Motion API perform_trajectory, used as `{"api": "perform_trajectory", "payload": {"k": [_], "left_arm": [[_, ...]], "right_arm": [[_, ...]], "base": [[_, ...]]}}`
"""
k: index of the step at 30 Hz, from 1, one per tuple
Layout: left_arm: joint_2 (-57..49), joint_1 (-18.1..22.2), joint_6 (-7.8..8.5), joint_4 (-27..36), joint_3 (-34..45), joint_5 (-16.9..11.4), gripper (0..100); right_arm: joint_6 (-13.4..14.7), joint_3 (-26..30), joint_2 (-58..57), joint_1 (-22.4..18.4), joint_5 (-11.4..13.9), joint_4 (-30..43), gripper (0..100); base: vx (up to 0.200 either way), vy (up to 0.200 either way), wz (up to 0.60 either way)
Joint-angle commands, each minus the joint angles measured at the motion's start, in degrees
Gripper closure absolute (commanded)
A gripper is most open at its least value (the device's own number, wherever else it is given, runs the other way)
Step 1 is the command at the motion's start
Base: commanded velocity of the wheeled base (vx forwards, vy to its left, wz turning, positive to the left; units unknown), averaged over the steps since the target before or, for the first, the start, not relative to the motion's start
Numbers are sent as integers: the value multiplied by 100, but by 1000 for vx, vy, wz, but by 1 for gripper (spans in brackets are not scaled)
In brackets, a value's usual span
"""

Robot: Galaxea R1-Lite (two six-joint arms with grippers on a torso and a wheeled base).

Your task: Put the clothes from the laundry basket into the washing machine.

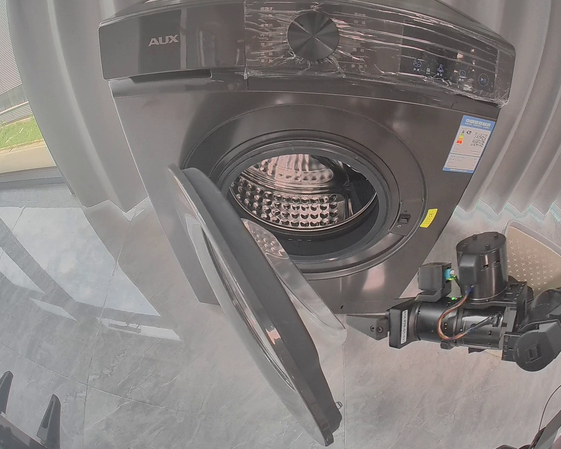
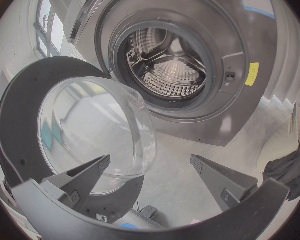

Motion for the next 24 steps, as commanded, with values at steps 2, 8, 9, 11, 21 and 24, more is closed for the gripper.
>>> {"api": "perform_trajectory", "payload": {"k": [2, 8, 9, 11, 21, 24], "left_arm": [[-75, 2, 0, -1, 101, 1, 0], [-75, 2, -9, -1, 101, 1, 0], [-75, 2, -9, -1, 101, 1, 0], [-75, 2, 0, -1, 101, 1, 0], [-75, 2, 0, -1, 101, 1, 0], [-75, 2, 0, -1, 101, 1, 0]], "right_arm": [[-2, -206, 447, 272, -3, -11, 0], [25, -145, 518, 633, 15, -11, 0], [51, -136, 491, 686, 23, -11, 0], [209, -153, 430, 747, 23, -20, 0], [385, -487, 764, 721, -231, -20, 0], [499, -698, 1151, 773, -390, -29, 0]], "base": [[0, 0, 0], [0, 0, 0], [0, 0, 0], [0, 0, 0], [0, 0, 0], [0, 0, 0]]}}
